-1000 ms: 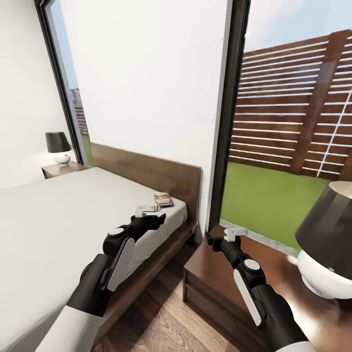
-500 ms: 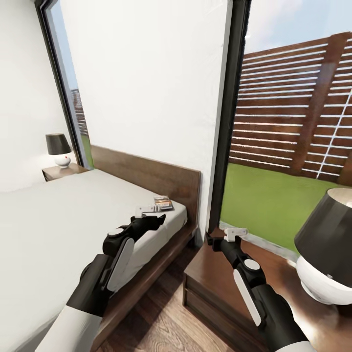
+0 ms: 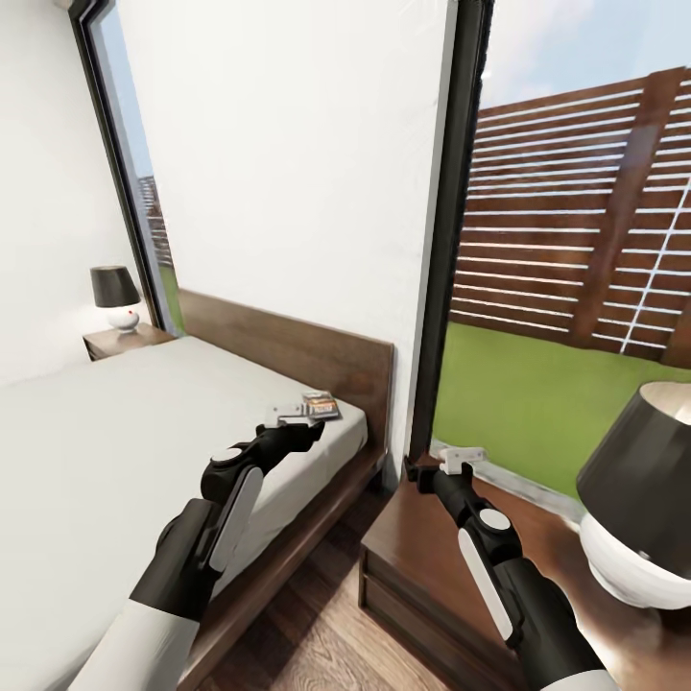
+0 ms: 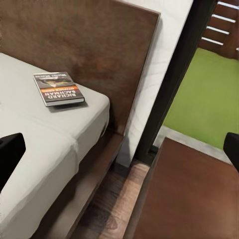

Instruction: In the bedroom, move the book from the bed onto either nightstand, and place the two sandals side by side next to the bed.

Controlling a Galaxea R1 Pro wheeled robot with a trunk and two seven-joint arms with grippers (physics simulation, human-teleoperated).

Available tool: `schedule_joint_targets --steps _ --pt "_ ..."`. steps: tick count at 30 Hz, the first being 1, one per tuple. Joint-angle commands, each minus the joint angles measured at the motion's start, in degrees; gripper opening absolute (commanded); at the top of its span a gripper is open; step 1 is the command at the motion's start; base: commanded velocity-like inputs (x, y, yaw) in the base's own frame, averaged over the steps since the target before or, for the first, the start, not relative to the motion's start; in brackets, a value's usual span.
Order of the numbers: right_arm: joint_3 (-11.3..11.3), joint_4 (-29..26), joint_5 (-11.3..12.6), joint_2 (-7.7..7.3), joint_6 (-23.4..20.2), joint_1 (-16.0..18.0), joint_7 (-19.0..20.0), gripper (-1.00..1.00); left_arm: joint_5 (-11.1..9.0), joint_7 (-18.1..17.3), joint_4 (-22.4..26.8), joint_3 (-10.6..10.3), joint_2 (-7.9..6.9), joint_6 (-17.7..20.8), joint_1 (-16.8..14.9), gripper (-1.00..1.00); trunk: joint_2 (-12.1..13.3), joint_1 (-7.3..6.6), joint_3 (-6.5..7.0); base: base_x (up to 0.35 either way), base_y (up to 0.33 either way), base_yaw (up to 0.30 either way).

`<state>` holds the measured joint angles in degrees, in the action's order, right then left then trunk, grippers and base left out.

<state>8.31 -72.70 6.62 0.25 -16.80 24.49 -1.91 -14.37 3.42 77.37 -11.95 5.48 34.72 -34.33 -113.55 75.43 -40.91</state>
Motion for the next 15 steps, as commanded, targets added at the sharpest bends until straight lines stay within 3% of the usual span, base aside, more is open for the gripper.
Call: schedule_joint_targets --steps 1,15 --pt "0.04 -0.08 0.58 -0.01 -0.25 0.03 -0.20 1.00 -0.56 0.36 0.06 -0.02 -0.01 0.26 -0.04 1.00 0.39 -0.23 0.12 0.000 0.000 0.000" --pt "0.04 -0.07 0.58 0.00 -0.25 0.03 -0.20 1.00 -0.52 0.36 0.39 -0.09 0.04 0.35 -0.04 1.00 6.00 -3.31 2.64 0.000 0.000 0.000"
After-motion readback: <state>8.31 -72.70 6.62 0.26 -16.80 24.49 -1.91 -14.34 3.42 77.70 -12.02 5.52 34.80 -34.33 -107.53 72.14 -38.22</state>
